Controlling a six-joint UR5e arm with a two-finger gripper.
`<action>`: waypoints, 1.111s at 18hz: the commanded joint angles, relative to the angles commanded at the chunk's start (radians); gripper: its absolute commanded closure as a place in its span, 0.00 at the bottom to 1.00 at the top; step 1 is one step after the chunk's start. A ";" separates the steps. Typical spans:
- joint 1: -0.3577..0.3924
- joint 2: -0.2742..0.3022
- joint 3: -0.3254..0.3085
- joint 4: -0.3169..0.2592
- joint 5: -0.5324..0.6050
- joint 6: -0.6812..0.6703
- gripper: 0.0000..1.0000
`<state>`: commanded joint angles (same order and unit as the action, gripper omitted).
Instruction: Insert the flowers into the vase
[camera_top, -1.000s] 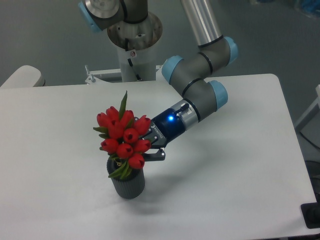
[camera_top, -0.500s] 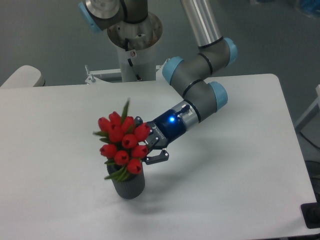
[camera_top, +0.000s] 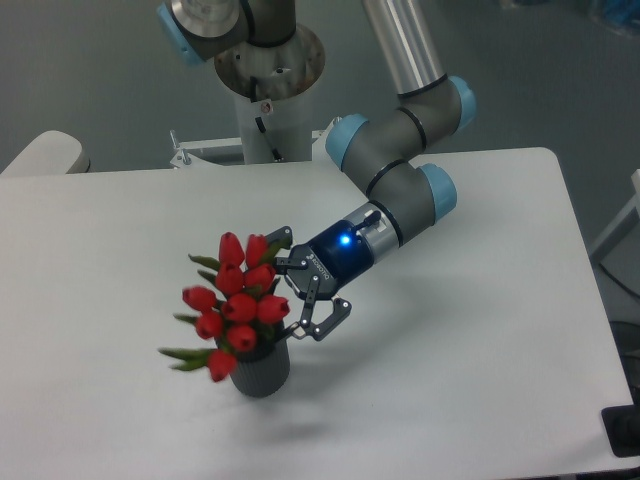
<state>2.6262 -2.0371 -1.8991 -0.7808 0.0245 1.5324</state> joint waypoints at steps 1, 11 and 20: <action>0.003 0.000 0.000 0.000 0.000 0.008 0.00; 0.096 0.029 0.009 0.008 0.023 0.015 0.00; 0.206 0.129 0.109 0.002 0.170 -0.113 0.00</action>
<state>2.8317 -1.9084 -1.7903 -0.7792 0.1944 1.4191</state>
